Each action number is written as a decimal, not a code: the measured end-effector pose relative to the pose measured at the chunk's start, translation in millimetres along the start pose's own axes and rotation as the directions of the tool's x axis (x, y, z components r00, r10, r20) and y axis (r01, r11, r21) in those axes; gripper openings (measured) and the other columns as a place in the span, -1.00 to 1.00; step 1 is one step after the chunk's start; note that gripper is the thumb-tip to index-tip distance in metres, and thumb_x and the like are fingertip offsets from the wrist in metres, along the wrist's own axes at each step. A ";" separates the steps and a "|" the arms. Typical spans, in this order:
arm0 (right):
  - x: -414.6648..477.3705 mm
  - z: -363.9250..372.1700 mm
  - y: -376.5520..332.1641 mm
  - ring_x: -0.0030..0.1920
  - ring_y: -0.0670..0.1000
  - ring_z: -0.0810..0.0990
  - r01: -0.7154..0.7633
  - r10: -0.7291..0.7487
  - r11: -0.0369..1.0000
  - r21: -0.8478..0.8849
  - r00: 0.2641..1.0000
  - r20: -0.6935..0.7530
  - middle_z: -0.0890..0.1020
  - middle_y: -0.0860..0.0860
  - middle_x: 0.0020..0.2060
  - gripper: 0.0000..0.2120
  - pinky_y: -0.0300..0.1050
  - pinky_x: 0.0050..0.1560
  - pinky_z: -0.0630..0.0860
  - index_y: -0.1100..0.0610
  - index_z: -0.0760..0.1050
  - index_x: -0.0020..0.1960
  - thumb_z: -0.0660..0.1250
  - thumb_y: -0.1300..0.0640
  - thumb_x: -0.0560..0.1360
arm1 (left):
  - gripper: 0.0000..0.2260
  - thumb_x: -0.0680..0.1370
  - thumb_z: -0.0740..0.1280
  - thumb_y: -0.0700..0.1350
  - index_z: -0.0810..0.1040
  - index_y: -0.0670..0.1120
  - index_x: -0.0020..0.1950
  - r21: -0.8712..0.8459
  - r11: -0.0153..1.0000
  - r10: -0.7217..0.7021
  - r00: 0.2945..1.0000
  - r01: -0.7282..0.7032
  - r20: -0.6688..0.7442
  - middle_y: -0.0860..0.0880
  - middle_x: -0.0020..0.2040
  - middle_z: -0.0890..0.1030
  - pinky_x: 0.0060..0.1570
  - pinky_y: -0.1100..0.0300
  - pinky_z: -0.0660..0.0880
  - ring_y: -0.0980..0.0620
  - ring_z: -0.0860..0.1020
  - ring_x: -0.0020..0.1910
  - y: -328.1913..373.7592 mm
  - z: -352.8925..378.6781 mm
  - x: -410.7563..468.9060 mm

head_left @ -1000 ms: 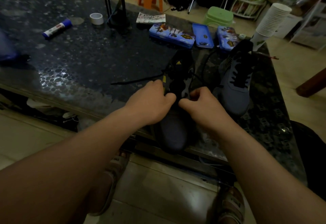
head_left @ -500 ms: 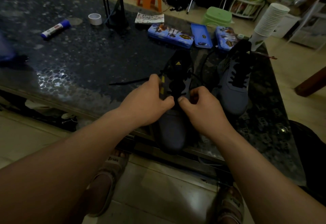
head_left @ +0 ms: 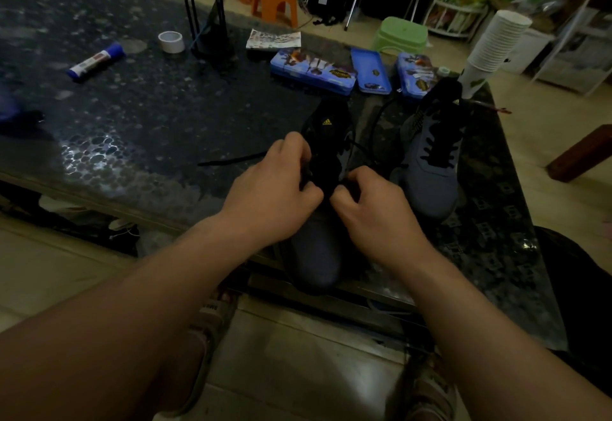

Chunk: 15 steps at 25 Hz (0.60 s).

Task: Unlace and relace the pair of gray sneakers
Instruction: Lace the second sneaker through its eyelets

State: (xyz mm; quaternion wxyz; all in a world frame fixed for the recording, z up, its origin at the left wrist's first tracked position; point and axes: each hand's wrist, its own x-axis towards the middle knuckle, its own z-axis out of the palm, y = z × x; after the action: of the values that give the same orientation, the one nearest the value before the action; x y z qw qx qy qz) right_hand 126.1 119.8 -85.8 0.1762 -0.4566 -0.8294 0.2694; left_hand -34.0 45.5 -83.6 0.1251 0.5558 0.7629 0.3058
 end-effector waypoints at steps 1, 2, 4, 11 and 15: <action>2.7 -7.1 3.4 -0.21 -0.07 0.57 -0.029 0.025 0.998 0.057 0.998 0.064 0.61 -0.07 -0.20 -0.81 -0.10 -0.26 0.45 0.06 0.52 0.02 0.28 -0.06 0.64 | -0.80 0.55 0.34 0.00 0.38 0.06 0.12 -0.062 0.998 -0.011 1.000 0.012 0.020 0.06 0.00 0.52 -0.15 0.00 0.47 -0.01 0.55 -0.10 -1.7 -4.2 3.8; 6.2 -12.8 6.5 -0.20 -0.05 0.60 -0.076 0.059 0.984 0.159 0.993 0.106 0.63 -0.05 -0.20 -0.81 -0.07 -0.23 0.50 0.05 0.54 0.03 0.26 -0.05 0.66 | -0.86 0.58 0.33 -0.03 0.43 0.03 0.11 -0.118 0.993 -0.024 0.999 0.028 0.033 0.05 -0.04 0.55 -0.12 -0.01 0.50 0.00 0.56 -0.09 -4.1 -8.9 8.2; 14.2 -16.3 10.4 -0.15 0.04 0.67 -0.157 0.139 0.922 0.353 0.987 0.076 0.68 0.00 -0.16 -0.83 0.10 -0.12 0.61 0.04 0.59 0.01 0.25 0.05 0.69 | -0.94 0.62 0.34 -0.04 0.51 0.01 0.06 -0.157 0.987 -0.039 0.998 0.045 0.043 0.06 -0.09 0.59 -0.07 -0.01 0.55 0.03 0.58 -0.10 -7.4 -14.8 17.0; 25.6 -13.2 4.6 -0.24 -0.10 0.57 -0.019 0.034 0.933 0.358 0.999 -0.037 0.65 -0.01 -0.21 -0.90 -0.22 -0.23 0.50 0.03 0.58 -0.02 0.36 0.20 0.61 | -0.85 0.56 0.46 0.00 0.55 0.03 -0.15 -0.149 0.988 -0.047 0.996 0.034 -0.082 0.09 -0.22 0.57 -0.24 0.17 0.43 0.11 0.55 -0.21 -6.6 -0.9 26.1; 27.8 -16.6 -1.0 -0.21 -0.16 0.59 0.020 -0.005 0.977 0.212 0.997 -0.071 0.65 -0.09 -0.23 -0.90 -0.23 -0.24 0.50 -0.01 0.59 -0.07 0.45 -0.01 0.56 | -0.86 0.61 0.41 -0.02 0.54 0.00 -0.12 -0.164 0.986 -0.020 0.999 0.013 -0.041 0.08 -0.23 0.52 -0.28 0.25 0.31 0.18 0.46 -0.26 -9.3 -3.9 27.2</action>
State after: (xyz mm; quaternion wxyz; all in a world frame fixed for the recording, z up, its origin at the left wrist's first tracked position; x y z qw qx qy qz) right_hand 120.0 147.8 -70.8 0.2547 -0.4390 -0.7921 0.3392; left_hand -52.8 67.5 -82.1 0.1566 0.5306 0.7422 0.3782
